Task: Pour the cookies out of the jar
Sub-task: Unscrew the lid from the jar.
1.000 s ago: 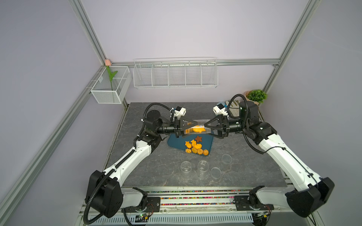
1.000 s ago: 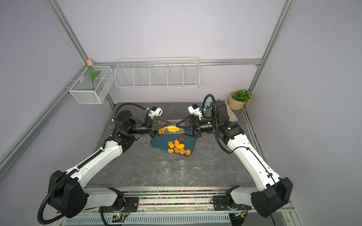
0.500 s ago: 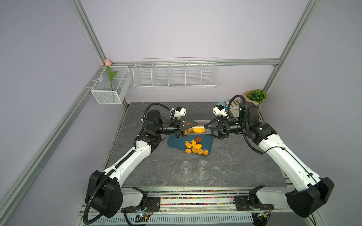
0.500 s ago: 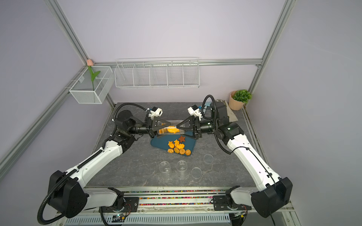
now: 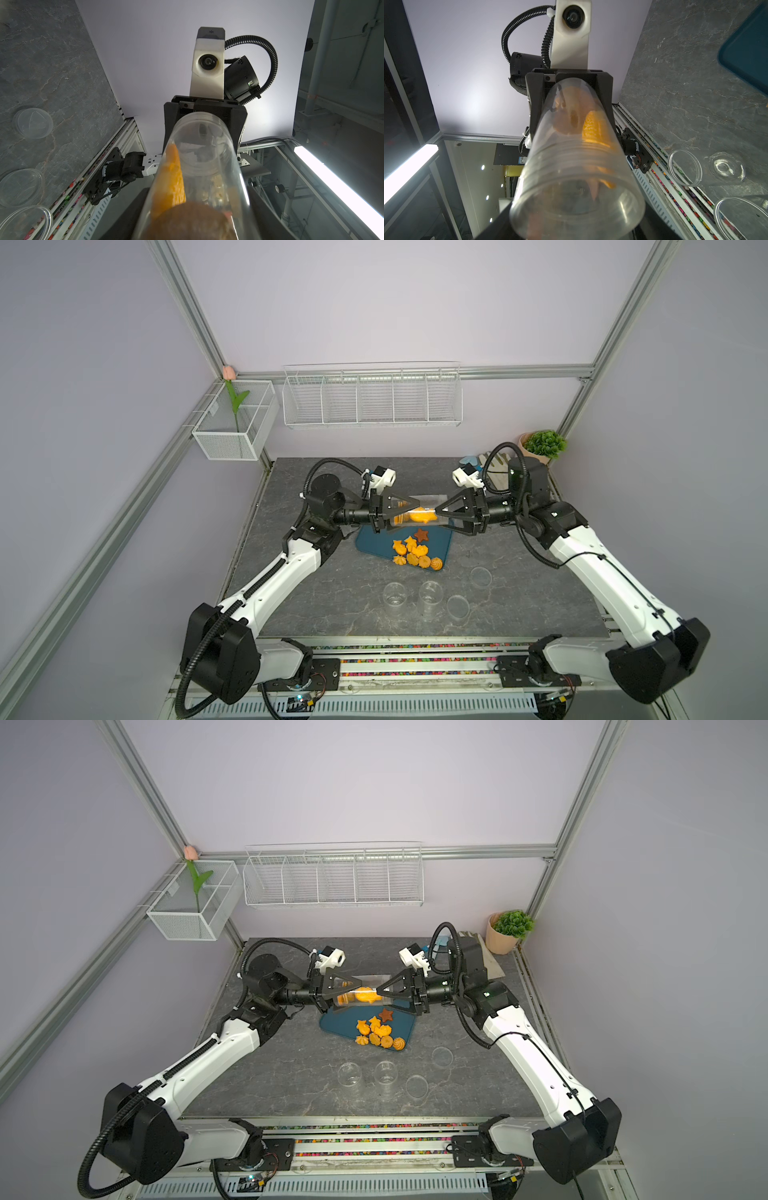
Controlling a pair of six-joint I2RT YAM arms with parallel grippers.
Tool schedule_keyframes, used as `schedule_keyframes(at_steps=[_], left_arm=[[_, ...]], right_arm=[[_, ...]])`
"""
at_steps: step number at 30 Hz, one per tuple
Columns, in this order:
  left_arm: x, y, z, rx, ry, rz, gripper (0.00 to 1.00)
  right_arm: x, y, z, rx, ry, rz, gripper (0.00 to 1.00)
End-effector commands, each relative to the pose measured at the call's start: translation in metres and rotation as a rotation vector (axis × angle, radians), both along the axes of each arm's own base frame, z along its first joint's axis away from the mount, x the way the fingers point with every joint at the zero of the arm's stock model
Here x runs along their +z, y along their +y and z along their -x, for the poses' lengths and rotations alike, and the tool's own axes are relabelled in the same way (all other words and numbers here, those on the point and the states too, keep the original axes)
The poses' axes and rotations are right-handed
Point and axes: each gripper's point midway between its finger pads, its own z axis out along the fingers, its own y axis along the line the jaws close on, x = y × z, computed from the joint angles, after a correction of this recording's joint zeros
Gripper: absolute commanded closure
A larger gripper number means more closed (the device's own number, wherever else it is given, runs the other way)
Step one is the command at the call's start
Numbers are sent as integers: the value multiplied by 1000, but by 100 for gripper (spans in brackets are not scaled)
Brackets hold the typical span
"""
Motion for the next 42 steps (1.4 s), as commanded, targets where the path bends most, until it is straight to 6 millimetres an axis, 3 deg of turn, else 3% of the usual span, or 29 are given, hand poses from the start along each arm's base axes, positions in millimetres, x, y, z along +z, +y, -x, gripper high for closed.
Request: schedule_keyframes(at_steps=[1, 11, 14, 17, 26, 29, 32, 33, 38, 42], left_arm=[[-15, -1, 0, -5, 55, -39, 38], [-14, -4, 2, -17, 58, -41, 38], [-14, -6, 4, -27, 60, -42, 39], [-16, -9, 4, -42, 65, -45, 38], [-18, -15, 3, -57, 72, -50, 39], [-18, -14, 5, -61, 73, -50, 39], [-17, -14, 6, -62, 70, -50, 39], [-16, -13, 6, -62, 68, -49, 39], [-14, -13, 7, -61, 62, -48, 39], [-15, -13, 7, -62, 62, -49, 39]], right_arm=[[31, -3, 18, 74, -96, -86, 30], [37, -4, 22, 102, -210, -85, 31], [29, -4, 24, 119, -279, -61, 29], [21, -3, 18, 118, -380, -62, 27], [25, -6, 12, 81, -816, -69, 22], [20, -4, 6, 99, -769, -57, 18], [19, -3, 4, 91, -727, -49, 0], [18, -5, 3, 78, -723, -38, 11], [21, -17, -1, -17, -641, 4, 12], [23, -22, -7, -56, -444, -17, 12]])
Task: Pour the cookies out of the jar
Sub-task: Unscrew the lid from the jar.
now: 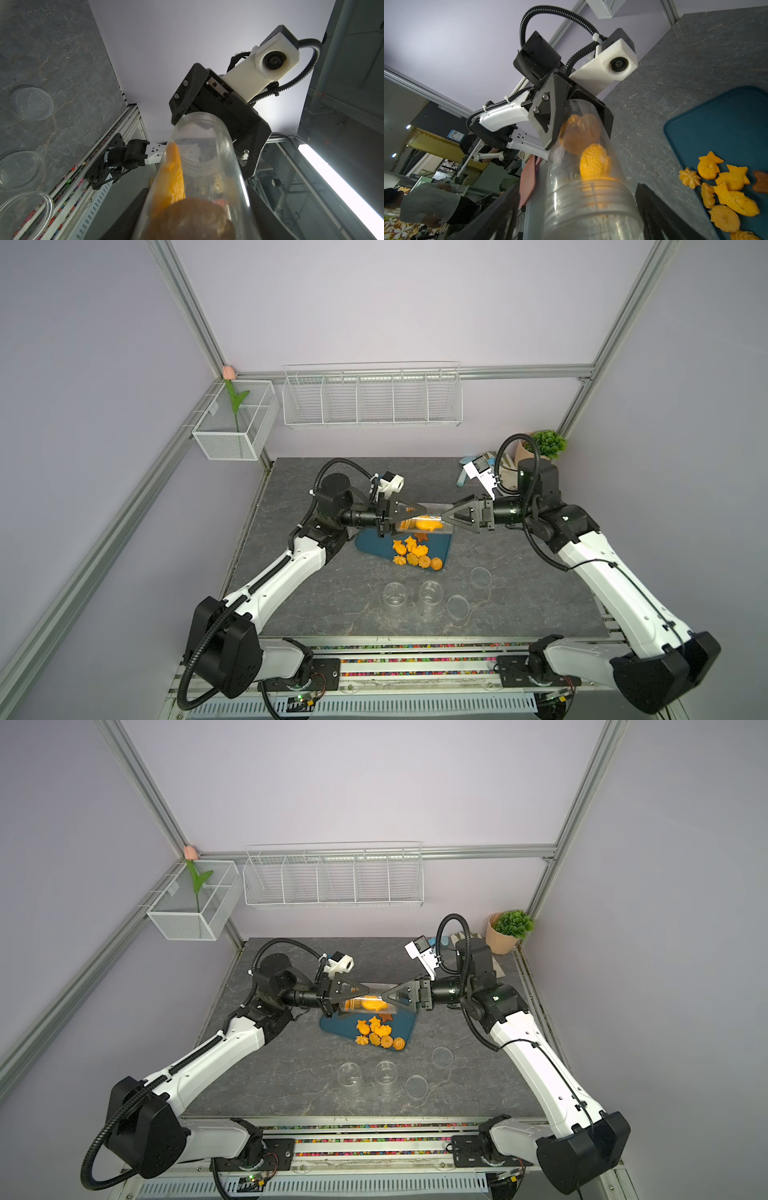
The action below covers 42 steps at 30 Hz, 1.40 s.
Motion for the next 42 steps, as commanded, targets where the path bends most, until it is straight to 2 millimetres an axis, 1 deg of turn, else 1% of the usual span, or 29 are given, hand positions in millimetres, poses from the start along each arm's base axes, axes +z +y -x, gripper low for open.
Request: schedule_keyframes(at_steps=[1, 3, 5, 7, 8, 10, 13, 14, 17, 20, 25, 29, 31, 34, 37, 39, 42], left_arm=[[-3, -1, -2, 5, 14, -10, 39], [-4, -1, -2, 5, 15, -11, 39], [-3, -1, -3, 5, 13, -10, 39], [-3, -1, -2, 4, 12, -10, 39], [-3, -1, -2, 4, 13, -10, 39], [-4, 0, -2, 5, 13, -12, 39], [-6, 0, -1, 2, 12, -22, 39], [-7, 0, 0, -1, 13, -25, 39], [-8, 0, 1, -2, 12, -29, 39], [-8, 0, 0, -2, 11, -28, 39], [-6, -1, -1, -3, 9, -26, 39], [-7, 0, 0, -9, 11, -28, 39], [-7, 0, 0, -8, 11, -30, 39], [-7, -1, -1, -8, 10, -29, 39], [-5, -2, -2, -8, 6, -27, 39], [-5, -2, -3, -7, 6, -27, 39], [-5, -3, -4, -7, 6, -26, 39]], right_arm=[[18, -4, 4, 4, 142, -64, 11], [17, -4, 5, 14, 243, -70, 12], [21, -5, 5, -3, 285, -83, 12], [29, -7, 3, -23, 331, -119, 12], [29, -7, 2, -33, 365, -123, 12], [23, -9, -2, -59, 449, -113, 11], [7, -14, -9, -122, 590, -86, 11], [5, -15, -12, -133, 613, -89, 12], [10, -17, -15, -152, 634, -99, 11], [12, -14, -13, -126, 657, -106, 12], [-5, -9, -2, -79, 702, -62, 12], [-3, 0, 7, -27, 681, -50, 11], [0, 5, 12, 3, 670, -46, 10], [-2, 8, 16, 23, 670, -34, 6], [-14, 5, 21, 17, 676, 2, 6], [-26, 0, 19, -9, 678, 33, 6], [-36, -1, 18, -28, 668, 56, 6]])
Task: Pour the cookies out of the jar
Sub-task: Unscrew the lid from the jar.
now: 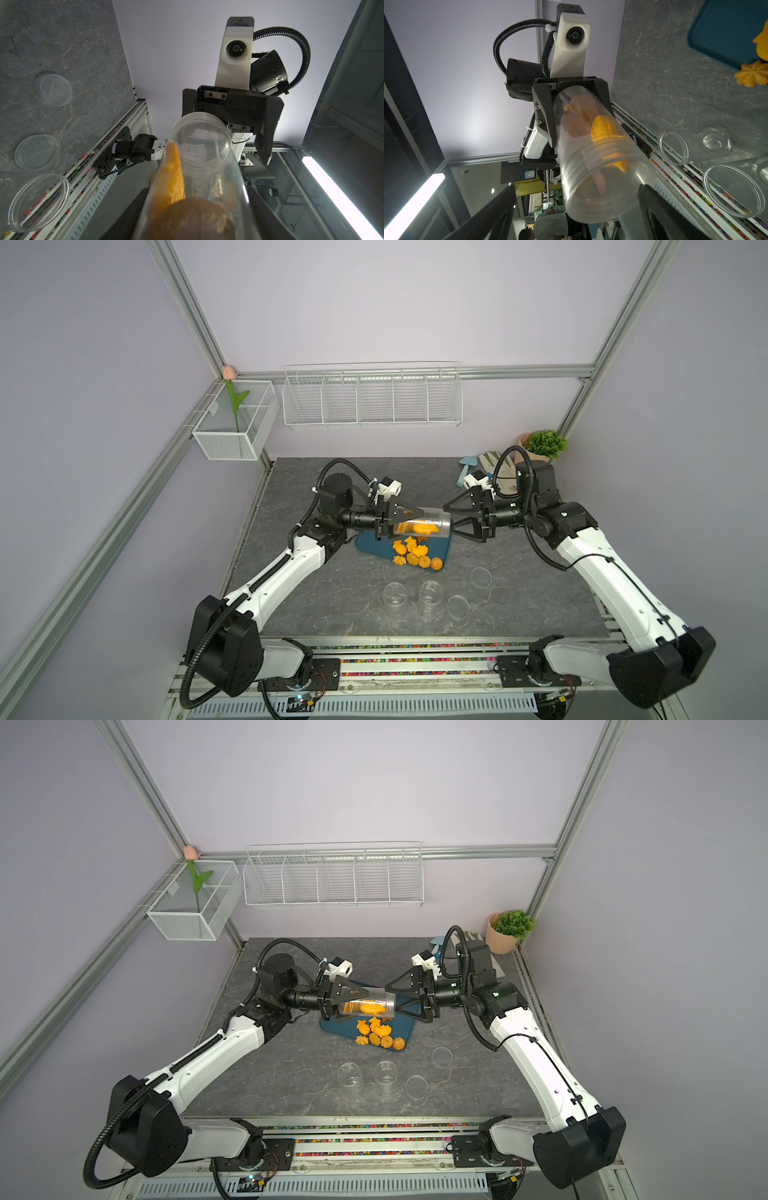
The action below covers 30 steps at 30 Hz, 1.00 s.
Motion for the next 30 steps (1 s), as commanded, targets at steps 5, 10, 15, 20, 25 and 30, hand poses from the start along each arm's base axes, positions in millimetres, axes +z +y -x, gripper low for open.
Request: schedule_keyframes(at_steps=[5, 10, 15, 20, 25, 30], left_arm=[[15, -5, 1, -13, -63, 33, 39], [18, -6, -1, -10, -67, 38, 39], [24, -5, 0, -10, -73, 50, 39], [19, -4, 3, -13, -63, 42, 39], [21, -3, 4, -13, -68, 45, 39], [25, -3, 4, -11, -75, 52, 39]], right_arm=[[-5, 11, 9, 56, -12, -29, 3], [-6, 13, 12, 64, -26, -72, 1], [-16, 10, 8, 48, -36, -44, 5], [-35, -2, 2, -7, -35, 116, 12], [-20, 7, -5, -14, -53, 4, 12], [-15, 9, -2, 0, -87, -55, 11]])
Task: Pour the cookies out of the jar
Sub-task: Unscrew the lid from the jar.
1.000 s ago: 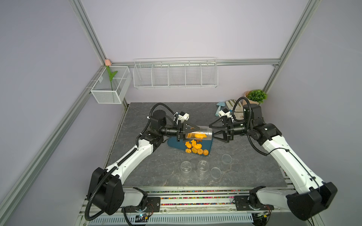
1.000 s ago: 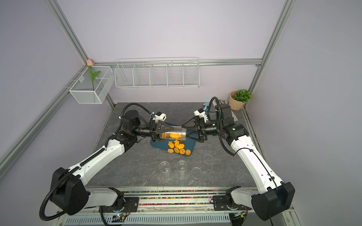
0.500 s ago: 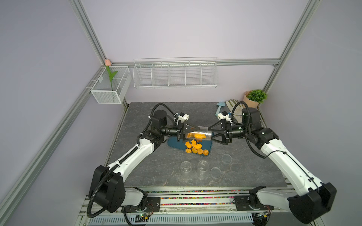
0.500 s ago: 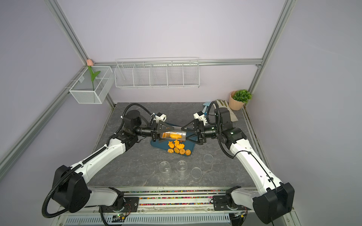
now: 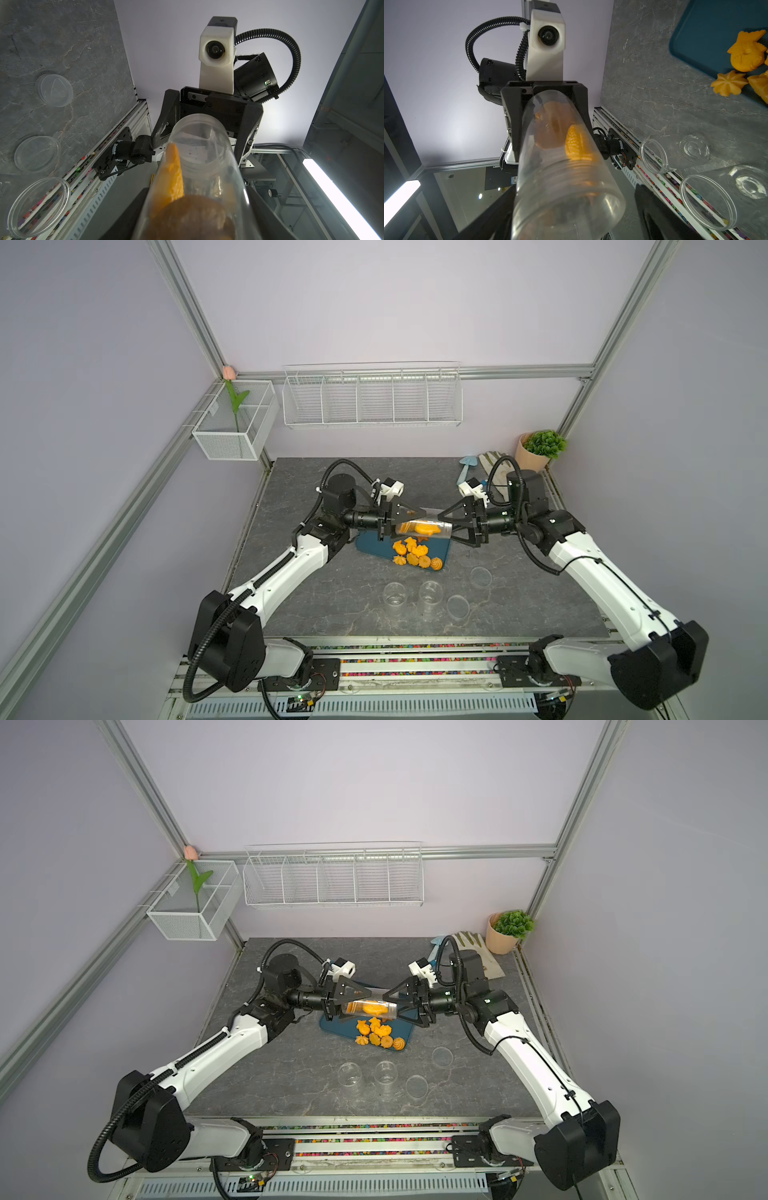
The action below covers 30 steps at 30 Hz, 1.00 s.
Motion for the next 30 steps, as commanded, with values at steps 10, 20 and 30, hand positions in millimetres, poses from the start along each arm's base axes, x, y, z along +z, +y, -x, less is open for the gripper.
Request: schedule_keyframes(at_steps=[10, 20, 30], left_arm=[[27, 3, 10, -17, -80, 53, 39], [30, 3, 9, -13, -86, 57, 39], [30, 1, 6, -12, -83, 56, 39]], right_arm=[[34, -3, 6, 20, -108, -108, 15], [37, -1, 16, 64, -117, -152, 19], [33, 0, 18, 88, -122, -156, 28]])
